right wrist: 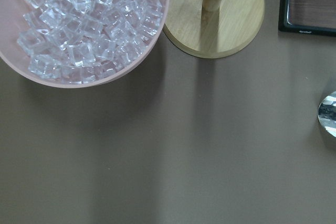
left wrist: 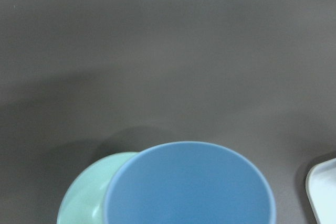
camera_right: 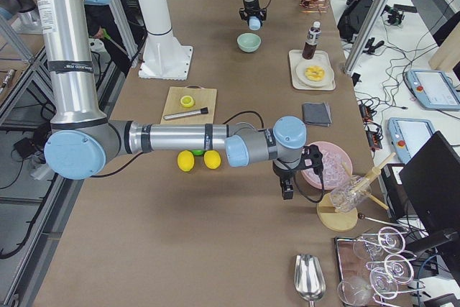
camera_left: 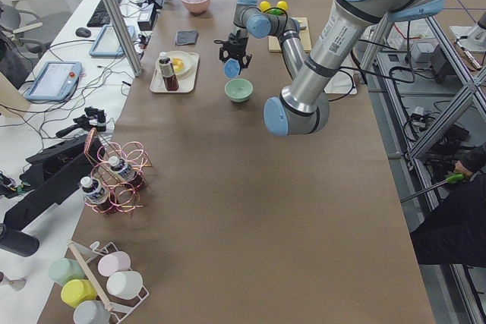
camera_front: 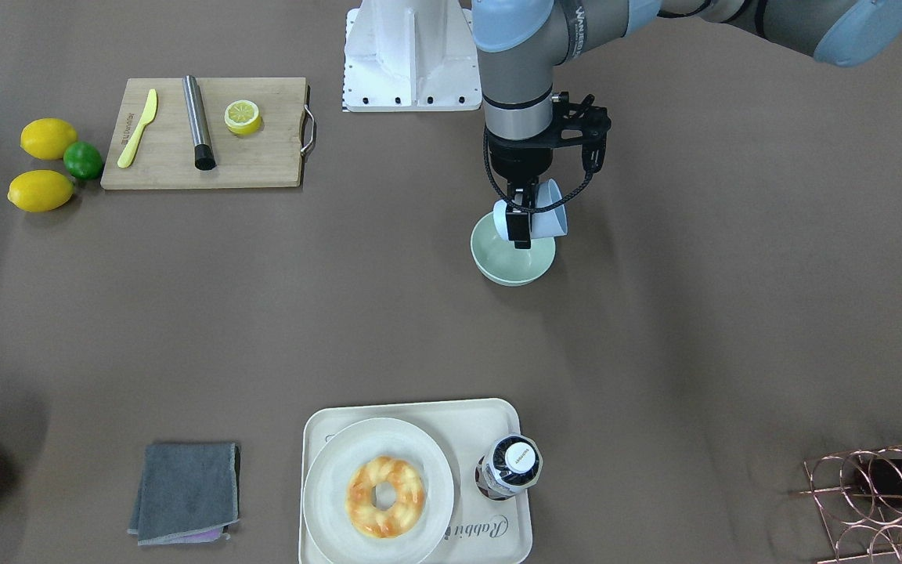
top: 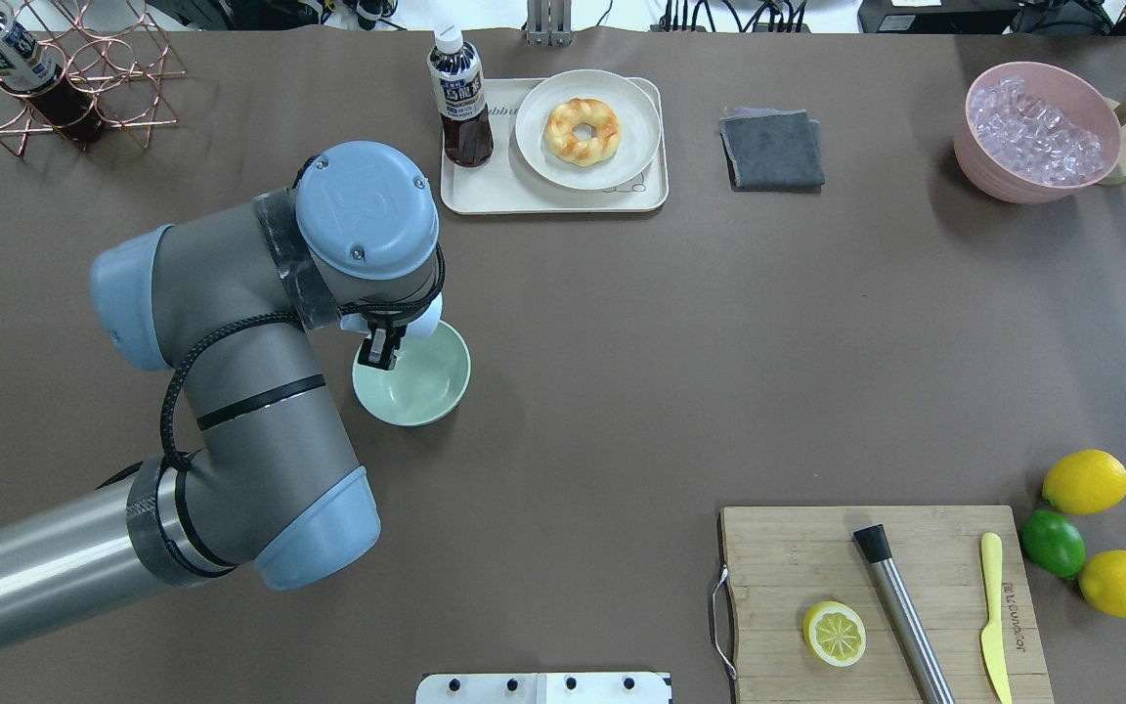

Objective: Pour ice into bowl

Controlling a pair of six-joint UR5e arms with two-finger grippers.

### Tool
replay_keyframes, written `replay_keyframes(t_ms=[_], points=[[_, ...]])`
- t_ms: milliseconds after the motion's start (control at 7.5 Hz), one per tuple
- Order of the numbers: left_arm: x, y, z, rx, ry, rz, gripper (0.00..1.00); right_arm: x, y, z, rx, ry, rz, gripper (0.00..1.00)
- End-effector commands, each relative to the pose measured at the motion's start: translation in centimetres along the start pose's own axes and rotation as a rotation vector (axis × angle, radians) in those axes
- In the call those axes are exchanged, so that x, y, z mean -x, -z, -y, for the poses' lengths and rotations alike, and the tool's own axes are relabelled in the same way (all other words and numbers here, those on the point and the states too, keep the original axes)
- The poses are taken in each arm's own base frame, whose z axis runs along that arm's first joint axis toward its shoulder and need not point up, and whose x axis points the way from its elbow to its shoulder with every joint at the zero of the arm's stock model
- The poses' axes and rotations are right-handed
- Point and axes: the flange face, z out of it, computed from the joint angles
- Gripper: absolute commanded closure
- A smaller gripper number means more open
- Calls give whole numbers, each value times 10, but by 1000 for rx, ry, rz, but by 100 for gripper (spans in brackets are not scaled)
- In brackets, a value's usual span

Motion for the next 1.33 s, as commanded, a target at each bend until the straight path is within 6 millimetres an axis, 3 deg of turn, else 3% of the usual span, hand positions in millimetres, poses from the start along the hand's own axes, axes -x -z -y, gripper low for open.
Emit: replay_keyframes(t_ms=[0, 267, 533, 1067, 1200], points=[[5, -2, -25, 115, 58, -53, 49, -12, -2, -15, 9, -66, -7, 1], [8, -24, -42, 198, 132, -85, 49, -18, -4, -23, 15, -91, -9, 1], [22, -52, -29, 265, 203, -110, 49, -18, -2, -27, 13, -109, -12, 1], [32, -44, -14, 318, 308, -130, 49, -17, 0, -23, 8, -109, -11, 1], [38, -46, -19, 334, 356, -209, 49, -20, 2, -22, 5, -114, -11, 1]])
